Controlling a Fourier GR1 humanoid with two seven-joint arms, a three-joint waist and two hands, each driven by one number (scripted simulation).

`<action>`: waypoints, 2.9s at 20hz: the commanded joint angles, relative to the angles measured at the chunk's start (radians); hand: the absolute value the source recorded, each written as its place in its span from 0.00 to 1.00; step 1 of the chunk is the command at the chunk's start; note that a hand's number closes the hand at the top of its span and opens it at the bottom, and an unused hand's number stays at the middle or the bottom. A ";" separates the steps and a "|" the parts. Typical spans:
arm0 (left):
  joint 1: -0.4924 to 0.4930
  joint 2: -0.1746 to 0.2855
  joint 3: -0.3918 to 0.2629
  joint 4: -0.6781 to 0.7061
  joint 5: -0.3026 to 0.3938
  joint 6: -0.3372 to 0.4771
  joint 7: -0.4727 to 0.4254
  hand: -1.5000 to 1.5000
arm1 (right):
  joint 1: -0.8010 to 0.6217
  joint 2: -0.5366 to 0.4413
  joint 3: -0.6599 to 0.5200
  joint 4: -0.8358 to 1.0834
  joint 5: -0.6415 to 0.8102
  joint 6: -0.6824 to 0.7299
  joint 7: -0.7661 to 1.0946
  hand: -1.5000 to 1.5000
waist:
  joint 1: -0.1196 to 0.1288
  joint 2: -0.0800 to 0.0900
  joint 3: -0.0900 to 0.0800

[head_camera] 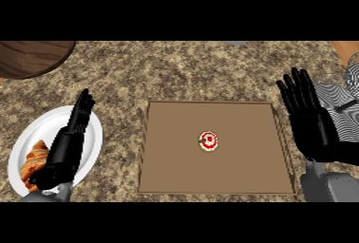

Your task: Pick the cupcake from the tray and place it in the tiered basket

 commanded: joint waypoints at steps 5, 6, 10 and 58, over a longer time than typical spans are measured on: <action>0.103 0.082 0.081 0.162 0.107 -0.082 0.141 0.50 | 0.095 0.170 0.071 0.239 -0.255 0.231 0.014 1.00 | 0.042 0.008 0.034; 0.123 0.101 0.093 0.184 0.116 -0.085 0.174 0.50 | 0.093 0.206 0.070 0.266 -0.313 0.252 0.032 1.00 | 0.058 0.016 0.037; 0.133 0.110 0.124 0.244 0.187 -0.164 0.208 0.50 | 0.180 0.210 0.170 0.252 -0.191 0.143 -0.363 0.00 | 0.001 -0.020 0.027; 0.116 0.006 0.303 0.297 0.057 -0.337 0.235 0.50 | -0.207 -0.035 0.213 0.172 0.352 0.400 0.920 0.00 | -0.004 -0.024 0.026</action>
